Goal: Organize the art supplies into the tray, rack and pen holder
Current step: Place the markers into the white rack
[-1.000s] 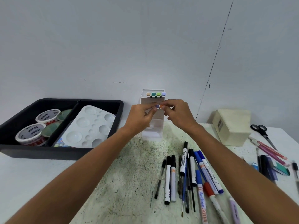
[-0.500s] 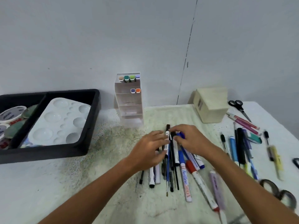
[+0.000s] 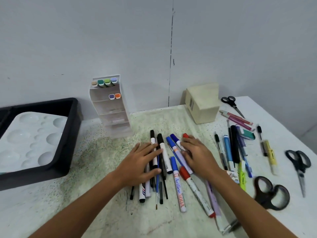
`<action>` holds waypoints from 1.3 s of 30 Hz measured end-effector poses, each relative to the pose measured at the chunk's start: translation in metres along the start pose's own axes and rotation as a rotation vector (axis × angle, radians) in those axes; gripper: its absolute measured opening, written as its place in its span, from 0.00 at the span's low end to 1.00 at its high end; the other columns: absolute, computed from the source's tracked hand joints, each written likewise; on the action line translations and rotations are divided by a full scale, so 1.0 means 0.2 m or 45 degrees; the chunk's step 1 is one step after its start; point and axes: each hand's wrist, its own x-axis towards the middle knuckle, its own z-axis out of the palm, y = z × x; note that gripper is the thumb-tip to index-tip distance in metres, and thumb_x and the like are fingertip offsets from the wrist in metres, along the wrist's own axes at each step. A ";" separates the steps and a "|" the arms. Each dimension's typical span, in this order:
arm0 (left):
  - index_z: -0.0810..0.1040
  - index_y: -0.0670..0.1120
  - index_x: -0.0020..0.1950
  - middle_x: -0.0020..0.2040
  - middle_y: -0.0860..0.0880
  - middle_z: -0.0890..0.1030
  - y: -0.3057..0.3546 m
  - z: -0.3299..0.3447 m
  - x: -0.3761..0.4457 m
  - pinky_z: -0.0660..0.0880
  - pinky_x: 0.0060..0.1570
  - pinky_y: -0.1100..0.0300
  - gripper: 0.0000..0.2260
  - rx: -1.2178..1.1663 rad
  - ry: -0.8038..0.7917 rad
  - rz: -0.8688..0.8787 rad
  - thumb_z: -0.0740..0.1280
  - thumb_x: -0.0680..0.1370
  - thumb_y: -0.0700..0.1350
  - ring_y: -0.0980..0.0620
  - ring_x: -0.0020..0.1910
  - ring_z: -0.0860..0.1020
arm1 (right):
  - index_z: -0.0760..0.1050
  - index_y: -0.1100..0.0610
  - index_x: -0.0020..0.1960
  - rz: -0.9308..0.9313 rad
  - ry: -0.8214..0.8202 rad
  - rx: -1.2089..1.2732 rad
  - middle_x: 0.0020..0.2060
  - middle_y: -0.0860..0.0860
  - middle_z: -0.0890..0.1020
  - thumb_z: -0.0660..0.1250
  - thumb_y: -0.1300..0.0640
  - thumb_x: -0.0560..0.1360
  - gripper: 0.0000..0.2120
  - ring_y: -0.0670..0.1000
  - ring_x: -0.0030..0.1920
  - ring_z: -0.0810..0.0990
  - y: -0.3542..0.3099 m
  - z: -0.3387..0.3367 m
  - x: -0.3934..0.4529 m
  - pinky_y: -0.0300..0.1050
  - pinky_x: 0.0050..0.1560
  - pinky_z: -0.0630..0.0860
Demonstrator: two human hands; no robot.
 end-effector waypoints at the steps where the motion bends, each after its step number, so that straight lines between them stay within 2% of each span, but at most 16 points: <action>1: 0.64 0.54 0.75 0.75 0.51 0.63 -0.01 0.00 0.00 0.51 0.74 0.46 0.29 -0.005 0.015 0.004 0.53 0.78 0.66 0.50 0.75 0.59 | 0.72 0.55 0.69 -0.011 0.006 0.059 0.72 0.50 0.69 0.63 0.55 0.79 0.18 0.49 0.73 0.65 0.00 0.00 0.01 0.44 0.72 0.60; 2: 0.66 0.54 0.74 0.74 0.51 0.67 -0.02 -0.01 0.00 0.55 0.73 0.45 0.28 -0.008 0.039 0.010 0.54 0.78 0.66 0.50 0.74 0.62 | 0.73 0.55 0.69 -0.006 0.014 0.148 0.72 0.49 0.68 0.63 0.56 0.79 0.18 0.48 0.72 0.66 0.00 0.00 0.02 0.42 0.70 0.63; 5: 0.78 0.50 0.63 0.63 0.50 0.77 -0.02 -0.03 0.06 0.69 0.65 0.44 0.22 -0.018 0.148 -0.015 0.59 0.77 0.61 0.48 0.66 0.70 | 0.75 0.56 0.66 0.125 0.120 0.478 0.69 0.50 0.72 0.61 0.63 0.79 0.16 0.47 0.69 0.69 0.00 -0.05 0.04 0.37 0.68 0.61; 8: 0.82 0.46 0.53 0.53 0.48 0.80 0.04 -0.05 0.14 0.75 0.54 0.45 0.16 -0.025 0.288 -0.019 0.62 0.75 0.54 0.48 0.57 0.74 | 0.78 0.57 0.61 0.277 0.235 0.604 0.59 0.50 0.80 0.60 0.67 0.79 0.15 0.47 0.61 0.75 0.05 -0.16 0.03 0.42 0.66 0.69; 9: 0.82 0.45 0.52 0.52 0.49 0.80 0.06 -0.04 0.17 0.75 0.53 0.47 0.15 -0.041 0.318 0.007 0.63 0.74 0.52 0.48 0.56 0.74 | 0.78 0.58 0.61 0.287 0.236 0.592 0.56 0.50 0.81 0.60 0.67 0.79 0.15 0.47 0.58 0.77 0.07 -0.20 0.01 0.43 0.64 0.72; 11: 0.82 0.45 0.52 0.53 0.49 0.80 0.15 -0.02 0.22 0.73 0.56 0.51 0.14 -0.112 0.315 0.120 0.64 0.74 0.51 0.49 0.58 0.74 | 0.79 0.59 0.60 0.273 0.210 0.487 0.55 0.51 0.82 0.61 0.67 0.78 0.14 0.49 0.57 0.79 0.13 -0.25 -0.05 0.39 0.61 0.72; 13: 0.82 0.46 0.56 0.58 0.48 0.80 0.26 0.02 0.25 0.70 0.63 0.53 0.15 -0.155 0.229 0.280 0.65 0.75 0.52 0.48 0.63 0.73 | 0.79 0.60 0.60 0.260 0.197 0.324 0.56 0.52 0.82 0.63 0.67 0.77 0.13 0.50 0.58 0.79 0.20 -0.28 -0.13 0.37 0.59 0.70; 15: 0.80 0.47 0.59 0.61 0.47 0.78 0.37 0.07 0.28 0.67 0.66 0.51 0.16 -0.177 0.105 0.424 0.65 0.75 0.53 0.48 0.66 0.71 | 0.80 0.59 0.58 0.254 0.207 0.230 0.55 0.52 0.82 0.66 0.66 0.76 0.13 0.50 0.57 0.78 0.25 -0.28 -0.20 0.39 0.57 0.71; 18: 0.79 0.50 0.61 0.59 0.49 0.77 0.50 0.12 0.33 0.67 0.62 0.50 0.17 -0.179 -0.057 0.578 0.66 0.75 0.54 0.50 0.63 0.70 | 0.82 0.60 0.53 0.222 0.291 0.178 0.50 0.53 0.83 0.66 0.69 0.73 0.11 0.50 0.52 0.77 0.30 -0.28 -0.30 0.44 0.54 0.74; 21: 0.79 0.54 0.62 0.57 0.51 0.75 0.55 0.13 0.40 0.65 0.55 0.52 0.17 -0.129 -0.184 0.620 0.67 0.74 0.53 0.52 0.59 0.68 | 0.82 0.62 0.51 0.277 0.490 0.182 0.47 0.55 0.83 0.64 0.73 0.71 0.13 0.51 0.49 0.78 0.34 -0.30 -0.36 0.44 0.51 0.74; 26: 0.83 0.56 0.54 0.56 0.52 0.74 0.52 0.12 0.47 0.64 0.52 0.53 0.12 -0.195 -0.226 0.676 0.71 0.72 0.55 0.53 0.57 0.68 | 0.82 0.61 0.50 0.464 0.659 0.263 0.45 0.52 0.83 0.63 0.73 0.74 0.13 0.49 0.47 0.80 0.43 -0.37 -0.41 0.35 0.48 0.72; 28: 0.84 0.55 0.52 0.53 0.52 0.76 0.50 0.11 0.48 0.66 0.49 0.54 0.11 -0.229 -0.190 0.655 0.73 0.71 0.55 0.54 0.54 0.68 | 0.82 0.61 0.50 0.504 0.647 0.314 0.45 0.49 0.82 0.62 0.73 0.74 0.13 0.50 0.46 0.81 0.45 -0.38 -0.43 0.38 0.49 0.75; 31: 0.84 0.51 0.51 0.46 0.53 0.80 0.48 0.07 0.49 0.72 0.45 0.57 0.11 -0.493 -0.218 0.554 0.75 0.70 0.51 0.57 0.47 0.71 | 0.82 0.61 0.50 0.513 0.593 0.321 0.44 0.47 0.81 0.64 0.72 0.74 0.12 0.41 0.43 0.78 0.45 -0.39 -0.45 0.27 0.46 0.71; 33: 0.85 0.47 0.50 0.43 0.53 0.81 0.48 0.03 0.49 0.75 0.41 0.61 0.10 -0.753 -0.270 0.402 0.77 0.69 0.45 0.58 0.43 0.76 | 0.82 0.61 0.50 0.519 0.556 0.344 0.42 0.47 0.81 0.64 0.71 0.75 0.11 0.38 0.42 0.77 0.44 -0.39 -0.45 0.24 0.43 0.71; 36: 0.84 0.45 0.48 0.42 0.53 0.82 0.47 -0.02 0.50 0.79 0.39 0.58 0.10 -1.072 -0.346 0.122 0.77 0.68 0.40 0.53 0.41 0.80 | 0.82 0.58 0.49 0.572 0.474 0.360 0.39 0.46 0.81 0.65 0.67 0.75 0.09 0.40 0.40 0.78 0.44 -0.40 -0.43 0.28 0.39 0.72; 39: 0.83 0.44 0.49 0.45 0.47 0.83 0.48 -0.03 0.51 0.81 0.46 0.55 0.12 -1.346 -0.263 -0.038 0.76 0.67 0.35 0.49 0.44 0.82 | 0.79 0.50 0.46 0.658 0.309 0.235 0.36 0.44 0.80 0.67 0.59 0.75 0.05 0.45 0.37 0.78 0.44 -0.41 -0.43 0.39 0.36 0.71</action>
